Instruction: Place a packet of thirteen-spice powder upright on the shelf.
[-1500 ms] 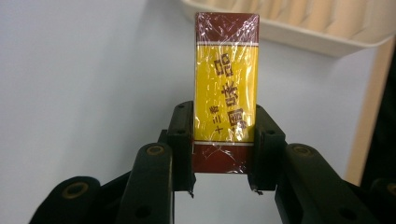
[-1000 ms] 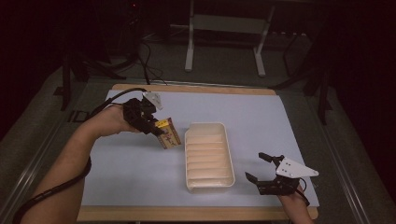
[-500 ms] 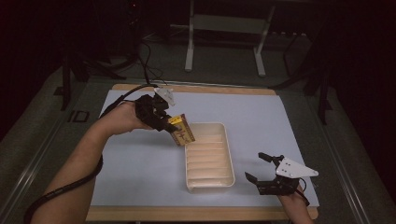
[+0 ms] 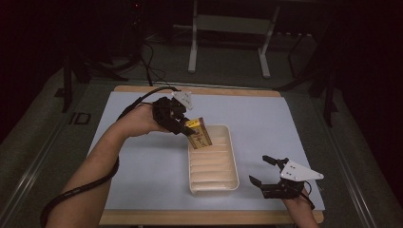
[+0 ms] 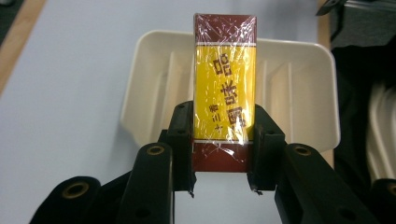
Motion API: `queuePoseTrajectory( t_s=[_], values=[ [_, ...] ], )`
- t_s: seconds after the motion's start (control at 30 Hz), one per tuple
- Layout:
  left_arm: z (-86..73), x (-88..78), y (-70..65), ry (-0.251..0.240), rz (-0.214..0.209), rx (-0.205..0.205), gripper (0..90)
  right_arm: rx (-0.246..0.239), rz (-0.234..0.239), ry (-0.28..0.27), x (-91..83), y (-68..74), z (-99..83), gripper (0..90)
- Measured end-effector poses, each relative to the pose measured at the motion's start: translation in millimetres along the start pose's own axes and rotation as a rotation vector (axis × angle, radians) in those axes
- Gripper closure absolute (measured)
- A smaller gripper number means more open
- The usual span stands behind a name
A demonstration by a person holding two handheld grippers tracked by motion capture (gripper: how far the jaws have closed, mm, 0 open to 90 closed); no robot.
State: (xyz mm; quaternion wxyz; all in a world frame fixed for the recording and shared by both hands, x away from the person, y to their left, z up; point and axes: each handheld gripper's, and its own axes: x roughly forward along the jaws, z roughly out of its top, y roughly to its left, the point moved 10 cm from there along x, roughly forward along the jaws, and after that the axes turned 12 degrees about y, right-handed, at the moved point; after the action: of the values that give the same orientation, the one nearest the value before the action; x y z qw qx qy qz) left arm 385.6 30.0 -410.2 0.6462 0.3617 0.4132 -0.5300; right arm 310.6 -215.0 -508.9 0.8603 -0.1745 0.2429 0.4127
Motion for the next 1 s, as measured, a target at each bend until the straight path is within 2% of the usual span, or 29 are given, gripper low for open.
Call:
queuePoseTrajectory(
  t_s=[0.17, 0.33, 0.37, 0.43, 0.47, 0.67, 1.0],
  values=[
    [6.1, 8.7, 0.0, -0.017, -0.021, 0.013, 67.8, 0.001, 0.001, 0.002, 0.2, -0.3, -0.9, 16.2],
    [8.5, 17.7, 3.9, -0.04, -0.017, 0.019, 67.9, 0.003, 0.005, 0.005, 1.0, 0.0, -1.7, 16.2],
    [8.9, 19.7, 5.1, -0.047, -0.001, 0.019, 67.8, 0.0, 0.006, 0.006, 1.3, 0.1, -1.8, 16.2],
    [8.5, 24.0, 5.7, -0.054, -0.018, 0.019, 67.9, -0.002, 0.008, 0.006, 1.7, 0.2, -2.0, 16.2],
    [8.5, 26.2, 6.6, -0.058, -0.01, 0.019, 67.9, -0.001, 0.008, 0.006, 1.9, 0.2, -2.1, 16.2],
    [6.9, 37.1, 9.8, -0.069, -0.022, 0.015, 67.9, -0.002, 0.009, 0.006, 2.3, 0.0, -2.6, 16.3],
    [3.1, 54.0, 12.2, -0.017, -0.023, 0.027, 67.8, -0.003, 0.016, 0.009, 2.4, 0.6, -3.3, 16.4]
  ],
)
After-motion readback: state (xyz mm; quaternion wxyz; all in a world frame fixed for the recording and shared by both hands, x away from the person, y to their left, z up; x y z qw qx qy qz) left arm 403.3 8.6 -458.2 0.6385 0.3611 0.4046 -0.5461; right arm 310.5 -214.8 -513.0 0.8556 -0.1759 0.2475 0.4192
